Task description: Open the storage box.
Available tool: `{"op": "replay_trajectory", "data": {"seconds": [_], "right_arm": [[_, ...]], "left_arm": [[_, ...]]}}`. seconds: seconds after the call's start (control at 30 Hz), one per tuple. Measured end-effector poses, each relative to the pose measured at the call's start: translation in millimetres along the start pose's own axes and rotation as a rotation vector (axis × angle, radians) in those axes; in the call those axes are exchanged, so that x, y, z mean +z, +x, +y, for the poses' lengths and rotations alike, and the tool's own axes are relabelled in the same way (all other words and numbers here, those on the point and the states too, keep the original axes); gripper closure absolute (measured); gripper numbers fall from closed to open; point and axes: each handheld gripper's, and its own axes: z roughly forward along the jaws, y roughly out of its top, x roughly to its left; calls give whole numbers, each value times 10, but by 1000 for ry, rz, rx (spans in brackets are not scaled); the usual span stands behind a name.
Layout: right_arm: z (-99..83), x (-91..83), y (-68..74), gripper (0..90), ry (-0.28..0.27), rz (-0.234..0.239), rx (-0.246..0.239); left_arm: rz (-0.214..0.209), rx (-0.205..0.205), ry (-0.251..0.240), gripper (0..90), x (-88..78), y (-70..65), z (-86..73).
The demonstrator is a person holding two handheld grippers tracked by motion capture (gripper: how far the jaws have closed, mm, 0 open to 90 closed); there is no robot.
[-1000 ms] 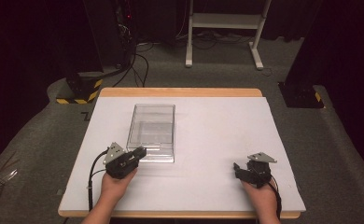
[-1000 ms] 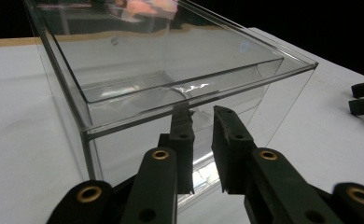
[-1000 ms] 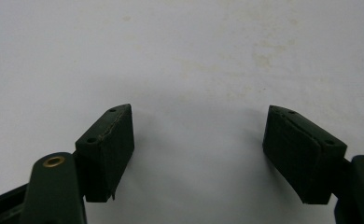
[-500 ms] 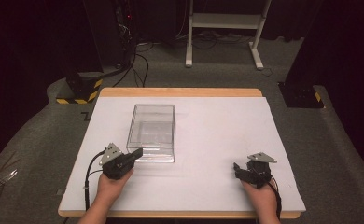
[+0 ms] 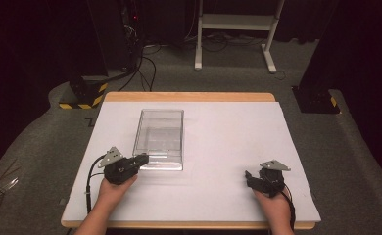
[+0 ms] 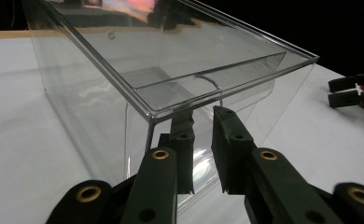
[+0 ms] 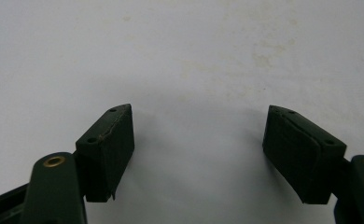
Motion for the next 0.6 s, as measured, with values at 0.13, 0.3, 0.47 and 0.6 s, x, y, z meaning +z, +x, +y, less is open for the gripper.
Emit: {"op": "replay_trajectory", "data": {"seconds": [0.13, 0.3, 0.47, 0.6], "right_arm": [[-1, 0, 0, 250, -2, -1, -4], [-1, -1, 1, 250, -2, -2, -4], [-2, -1, 2, 250, -2, -3, -4], [-2, -1, 2, 251, -2, -3, -3]], "left_arm": [[-14, 9, -1, 766, -20, -9, -11], [-18, 11, 2, 767, 10, -37, -9], [-44, 13, 0, 767, 56, -54, 25], [-83, 2, -7, 770, 91, -15, 52]]}}
